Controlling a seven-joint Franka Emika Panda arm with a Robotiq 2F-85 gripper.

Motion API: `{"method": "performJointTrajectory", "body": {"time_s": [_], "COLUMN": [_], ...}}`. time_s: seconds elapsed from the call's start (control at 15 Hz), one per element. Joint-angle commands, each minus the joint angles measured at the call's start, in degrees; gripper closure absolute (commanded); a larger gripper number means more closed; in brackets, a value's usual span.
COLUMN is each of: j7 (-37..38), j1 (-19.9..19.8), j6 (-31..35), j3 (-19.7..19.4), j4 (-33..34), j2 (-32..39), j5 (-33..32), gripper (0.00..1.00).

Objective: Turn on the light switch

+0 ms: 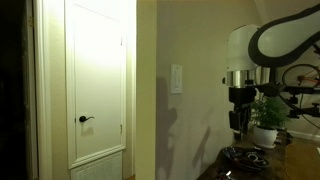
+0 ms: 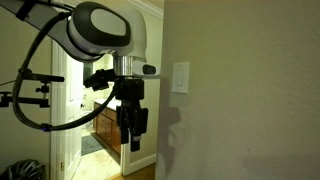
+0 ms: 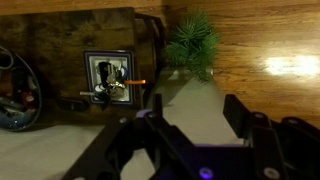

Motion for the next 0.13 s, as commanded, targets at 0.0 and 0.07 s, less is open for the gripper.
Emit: {"method": "performJointTrajectory", "body": {"time_s": [0.0,0.07], "j7": [0.0,0.0], "j1": [0.0,0.0], "j6": [-0.1,-0.1], "j3": [-0.2,-0.3], "j4": [-0.4,-0.7], "j2": [-0.3,-0.5], "j5": [-0.2,-0.2], "gripper": [0.29,0.22]}}
